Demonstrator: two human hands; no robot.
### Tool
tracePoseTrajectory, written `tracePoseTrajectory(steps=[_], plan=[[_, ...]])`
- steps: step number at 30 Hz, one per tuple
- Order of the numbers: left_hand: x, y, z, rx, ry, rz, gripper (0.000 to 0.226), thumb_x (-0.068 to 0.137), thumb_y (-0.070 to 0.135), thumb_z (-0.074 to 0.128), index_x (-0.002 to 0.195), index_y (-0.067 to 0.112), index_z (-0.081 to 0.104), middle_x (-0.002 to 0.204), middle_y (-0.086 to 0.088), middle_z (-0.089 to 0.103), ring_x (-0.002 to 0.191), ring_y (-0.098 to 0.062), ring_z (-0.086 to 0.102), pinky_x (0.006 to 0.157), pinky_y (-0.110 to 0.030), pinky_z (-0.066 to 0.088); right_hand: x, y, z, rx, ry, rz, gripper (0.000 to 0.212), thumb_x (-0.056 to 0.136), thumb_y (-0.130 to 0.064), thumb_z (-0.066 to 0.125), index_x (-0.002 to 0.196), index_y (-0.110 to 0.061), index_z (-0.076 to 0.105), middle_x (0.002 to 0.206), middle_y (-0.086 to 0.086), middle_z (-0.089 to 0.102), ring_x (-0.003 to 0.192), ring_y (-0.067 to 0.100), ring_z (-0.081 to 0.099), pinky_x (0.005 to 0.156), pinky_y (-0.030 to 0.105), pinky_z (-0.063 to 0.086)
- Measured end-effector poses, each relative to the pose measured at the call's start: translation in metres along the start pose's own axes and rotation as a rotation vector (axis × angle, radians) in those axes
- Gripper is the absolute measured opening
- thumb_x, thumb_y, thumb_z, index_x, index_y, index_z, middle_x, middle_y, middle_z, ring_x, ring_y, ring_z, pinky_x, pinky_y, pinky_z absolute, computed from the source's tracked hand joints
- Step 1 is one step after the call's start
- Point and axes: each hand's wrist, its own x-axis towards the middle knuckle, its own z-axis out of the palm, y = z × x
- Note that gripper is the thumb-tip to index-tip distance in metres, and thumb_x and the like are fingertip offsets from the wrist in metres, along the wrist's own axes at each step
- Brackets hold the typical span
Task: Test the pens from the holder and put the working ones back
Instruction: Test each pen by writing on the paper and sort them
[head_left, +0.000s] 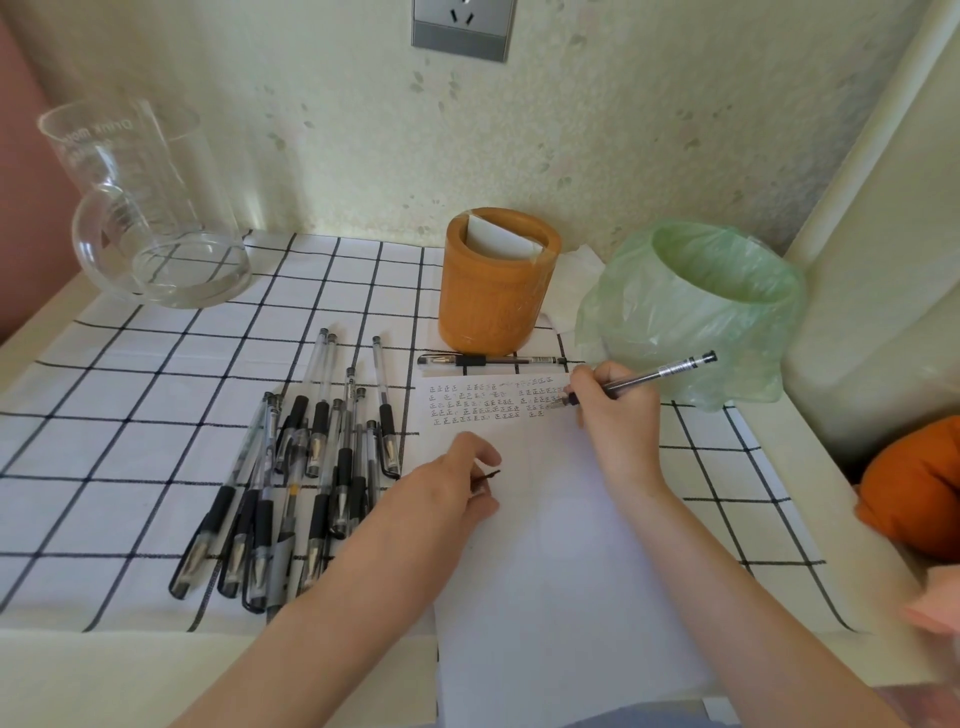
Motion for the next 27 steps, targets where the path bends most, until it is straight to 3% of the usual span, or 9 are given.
tracePoseTrajectory(steps=[3,5,9,13,18,27], plan=[[-0.001,0.005,-0.006,-0.26,0.071,-0.047,0.013,0.086,0.019,0.063,0.098,0.024,0.06,0.088,0.014,0.066,0.081,0.008,0.058,0.069,-0.003,0.04,-0.005,-0.015,-0.002,0.132,-0.04,0.031,0.035,0.09,-0.019,0.063,0.06,-0.006,0.053,0.039,-0.005,0.039,0.039,0.011,0.033,0.045,0.021,0.03],[-0.001,0.009,-0.012,-0.414,0.108,-0.07,0.01,0.083,0.017,0.066,0.09,0.025,0.067,0.079,0.01,0.069,0.072,0.004,0.062,0.062,-0.006,0.044,-0.011,-0.032,-0.002,0.224,-0.109,0.065,0.032,0.089,-0.025,0.064,0.063,-0.009,0.054,0.04,-0.005,0.04,0.038,0.011,0.034,0.042,0.02,0.029],[0.0,0.014,-0.023,-0.625,0.179,-0.082,0.013,0.085,0.017,0.061,0.089,0.027,0.07,0.078,0.001,0.069,0.057,-0.004,0.06,0.048,-0.015,0.044,-0.029,-0.062,-0.003,0.387,-0.314,0.221,0.022,0.079,-0.025,0.07,0.073,-0.01,0.055,0.045,-0.004,0.044,0.04,0.01,0.038,0.038,0.018,0.026],[0.0,0.017,-0.029,-0.754,0.231,-0.105,0.017,0.077,0.02,0.066,0.092,0.014,0.065,0.075,-0.005,0.071,0.054,-0.004,0.058,0.046,-0.015,0.044,-0.041,-0.07,-0.009,0.398,-0.366,0.316,0.033,0.069,-0.032,0.072,0.069,-0.011,0.047,0.046,-0.003,0.04,0.039,0.01,0.034,0.037,0.018,0.019],[0.0,0.018,-0.027,-0.753,0.251,-0.131,0.036,0.061,0.024,0.075,0.092,0.015,0.059,0.076,-0.003,0.07,0.063,-0.011,0.065,0.055,-0.016,0.052,-0.046,-0.071,-0.009,0.364,-0.394,0.292,0.037,0.069,-0.033,0.071,0.06,-0.016,0.04,0.044,-0.003,0.036,0.037,0.01,0.03,0.039,0.02,0.015],[-0.002,0.019,-0.025,-0.668,0.251,-0.105,0.027,0.067,0.012,0.078,0.088,0.019,0.062,0.081,-0.002,0.068,0.065,-0.013,0.066,0.059,-0.014,0.051,-0.052,-0.071,-0.005,0.303,-0.451,0.186,0.036,0.07,-0.027,0.072,0.056,-0.014,0.041,0.04,-0.002,0.033,0.035,0.012,0.029,0.042,0.02,0.025]])
